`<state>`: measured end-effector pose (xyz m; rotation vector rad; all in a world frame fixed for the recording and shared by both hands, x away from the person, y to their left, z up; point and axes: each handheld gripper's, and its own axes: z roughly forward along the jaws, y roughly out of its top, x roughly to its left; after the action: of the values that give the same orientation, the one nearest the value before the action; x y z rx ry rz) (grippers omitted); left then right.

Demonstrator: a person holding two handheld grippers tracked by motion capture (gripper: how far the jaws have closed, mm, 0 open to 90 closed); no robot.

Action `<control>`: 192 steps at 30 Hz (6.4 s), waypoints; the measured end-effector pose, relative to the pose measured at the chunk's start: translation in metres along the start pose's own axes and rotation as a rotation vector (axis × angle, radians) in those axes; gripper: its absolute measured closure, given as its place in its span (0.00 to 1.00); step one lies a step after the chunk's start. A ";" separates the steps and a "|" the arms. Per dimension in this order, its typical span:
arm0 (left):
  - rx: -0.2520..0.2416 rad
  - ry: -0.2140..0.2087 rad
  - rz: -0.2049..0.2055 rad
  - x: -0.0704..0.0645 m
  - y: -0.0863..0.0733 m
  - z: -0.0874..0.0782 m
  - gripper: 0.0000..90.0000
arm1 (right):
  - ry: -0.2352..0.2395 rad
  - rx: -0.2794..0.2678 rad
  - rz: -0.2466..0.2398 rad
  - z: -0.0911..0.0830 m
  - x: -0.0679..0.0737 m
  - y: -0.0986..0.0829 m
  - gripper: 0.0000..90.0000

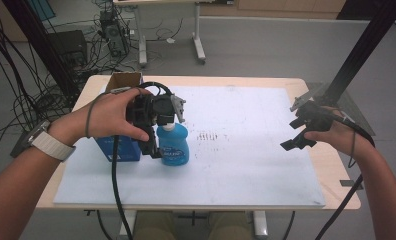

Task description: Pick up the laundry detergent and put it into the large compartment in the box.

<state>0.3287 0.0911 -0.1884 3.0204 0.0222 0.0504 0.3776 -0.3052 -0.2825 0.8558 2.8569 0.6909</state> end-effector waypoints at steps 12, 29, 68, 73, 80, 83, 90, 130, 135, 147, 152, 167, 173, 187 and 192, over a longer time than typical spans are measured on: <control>-0.008 0.012 -0.003 0.004 -0.001 -0.005 0.08 | 0.003 -0.006 0.008 -0.001 -0.001 0.001 0.08; -0.012 0.032 0.008 0.002 0.003 -0.012 0.08 | 0.005 -0.004 0.014 -0.003 0.001 -0.003 0.08; -0.002 0.038 0.043 0.030 0.014 -0.011 0.09 | 0.010 -0.031 0.035 -0.003 0.001 -0.007 0.08; 0.009 0.032 0.052 0.038 0.017 -0.004 0.09 | 0.006 -0.044 0.043 -0.007 0.003 -0.010 0.08; 0.013 0.039 0.068 0.044 0.019 0.002 0.08 | 0.010 -0.051 0.052 -0.006 0.003 -0.012 0.08; 0.013 0.040 0.066 0.046 0.020 0.003 0.08 | 0.011 -0.050 0.052 -0.006 0.003 -0.012 0.08; 0.005 0.035 0.063 0.052 0.020 0.009 0.08 | 0.010 -0.050 0.057 -0.008 0.003 -0.013 0.08; 0.025 0.045 0.060 0.070 0.012 0.041 0.09 | 0.017 -0.052 0.064 -0.004 0.002 -0.017 0.08; 0.009 0.013 0.058 0.069 0.010 0.047 0.09 | 0.016 -0.059 0.064 -0.005 0.003 -0.018 0.08; 0.017 0.036 0.072 0.068 0.011 0.052 0.08 | 0.021 -0.057 0.067 -0.003 0.004 -0.018 0.08; 0.023 0.036 0.069 0.068 0.010 0.054 0.08 | 0.020 -0.058 0.067 -0.004 0.004 -0.019 0.08; 0.035 0.030 0.061 0.067 0.009 0.065 0.09 | 0.021 -0.057 0.067 -0.003 0.004 -0.020 0.08; 0.035 0.034 0.062 0.068 0.010 0.065 0.09 | 0.023 -0.056 0.068 -0.003 0.004 -0.020 0.08; 0.028 0.037 0.055 0.068 0.009 0.065 0.09 | 0.022 -0.053 0.069 -0.003 0.004 -0.020 0.08; 0.028 0.039 0.053 0.068 0.008 0.065 0.09 | 0.022 -0.053 0.068 -0.003 0.004 -0.019 0.08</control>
<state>0.3994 0.0761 -0.2494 3.0470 -0.0549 0.1144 0.3644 -0.3188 -0.2877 0.9467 2.8266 0.7848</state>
